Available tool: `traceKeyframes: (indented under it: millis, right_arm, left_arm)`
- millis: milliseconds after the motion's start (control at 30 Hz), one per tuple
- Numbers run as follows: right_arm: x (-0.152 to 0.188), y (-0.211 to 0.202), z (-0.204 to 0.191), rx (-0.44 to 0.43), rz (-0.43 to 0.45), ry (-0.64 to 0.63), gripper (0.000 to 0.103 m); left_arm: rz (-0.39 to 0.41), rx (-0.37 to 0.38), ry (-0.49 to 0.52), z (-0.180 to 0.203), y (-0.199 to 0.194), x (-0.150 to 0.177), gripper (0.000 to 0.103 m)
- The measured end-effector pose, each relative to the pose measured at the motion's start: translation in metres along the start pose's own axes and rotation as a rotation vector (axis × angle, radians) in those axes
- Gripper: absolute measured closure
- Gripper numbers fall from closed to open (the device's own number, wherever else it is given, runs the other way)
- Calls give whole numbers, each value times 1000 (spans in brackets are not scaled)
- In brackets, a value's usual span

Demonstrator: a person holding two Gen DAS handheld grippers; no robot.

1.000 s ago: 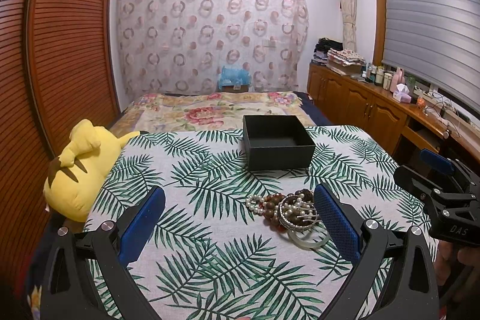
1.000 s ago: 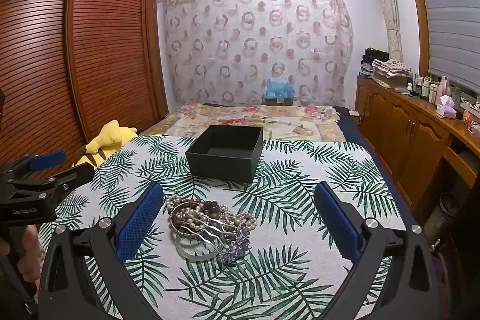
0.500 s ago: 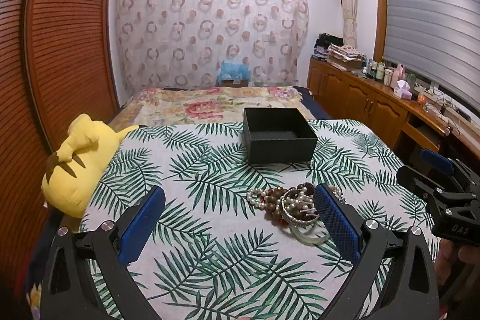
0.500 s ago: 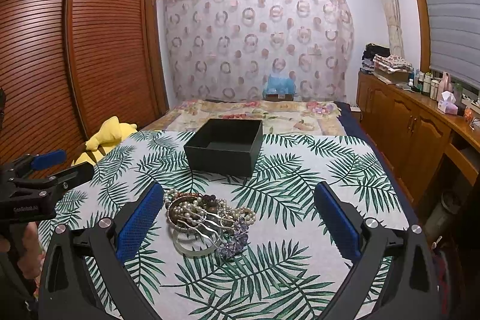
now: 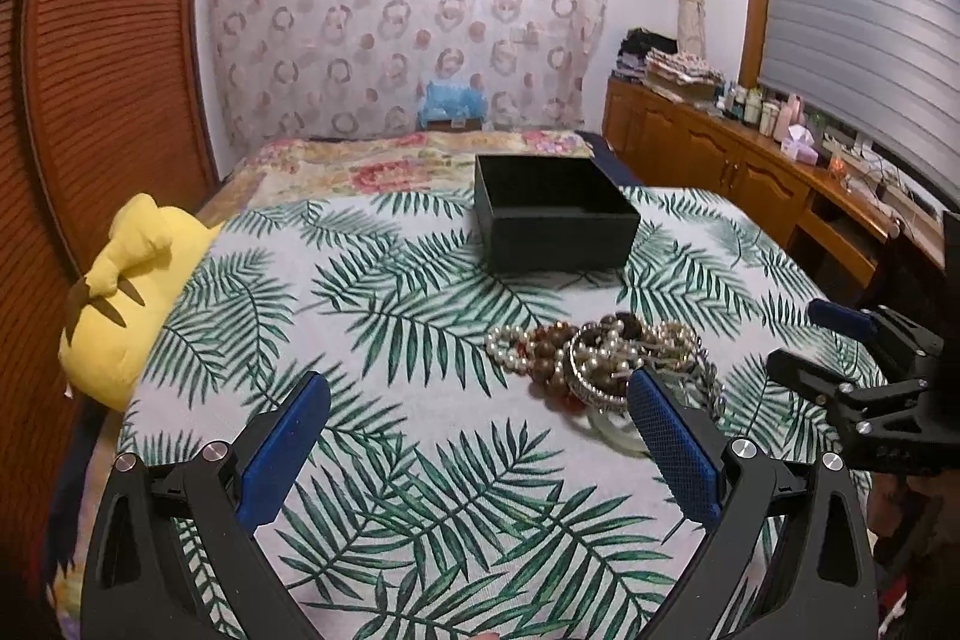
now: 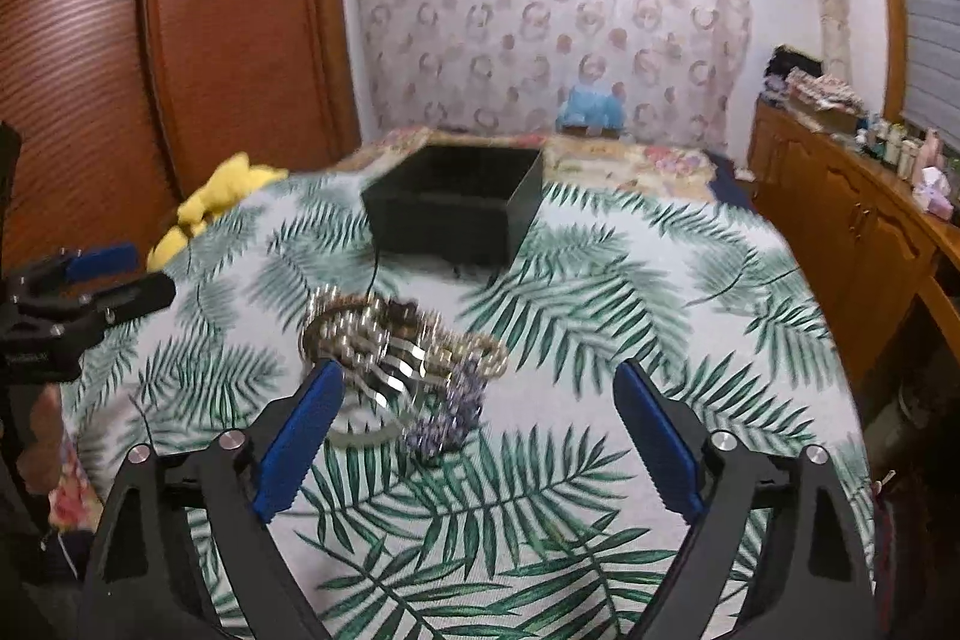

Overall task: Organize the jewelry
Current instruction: 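Lower the right gripper onto the silver hair comb and grasp it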

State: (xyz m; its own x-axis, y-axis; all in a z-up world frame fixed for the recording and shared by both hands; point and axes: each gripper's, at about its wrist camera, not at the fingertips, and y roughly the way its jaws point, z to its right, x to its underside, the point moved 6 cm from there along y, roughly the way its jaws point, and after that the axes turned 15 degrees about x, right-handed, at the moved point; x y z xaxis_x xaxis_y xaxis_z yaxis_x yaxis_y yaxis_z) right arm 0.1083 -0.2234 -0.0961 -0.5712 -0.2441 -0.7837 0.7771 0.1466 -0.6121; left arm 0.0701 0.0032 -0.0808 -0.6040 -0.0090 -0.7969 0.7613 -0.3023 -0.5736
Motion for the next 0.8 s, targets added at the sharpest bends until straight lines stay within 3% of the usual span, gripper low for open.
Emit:
traceKeyframes:
  millis: [467, 667, 800]
  right_arm:
    - [7, 49, -32, -107, -147, -166, 22]
    - [5, 64, -33, -153, -194, -146, 22]
    - [6, 68, -37, -153, -198, -154, 30]
  left_arm:
    - [-124, 42, 10, -11, 32, 24, 7]
    - [-141, 68, -10, -14, 38, 27, 7]
    - [-155, 76, -6, -13, 44, 31, 7]
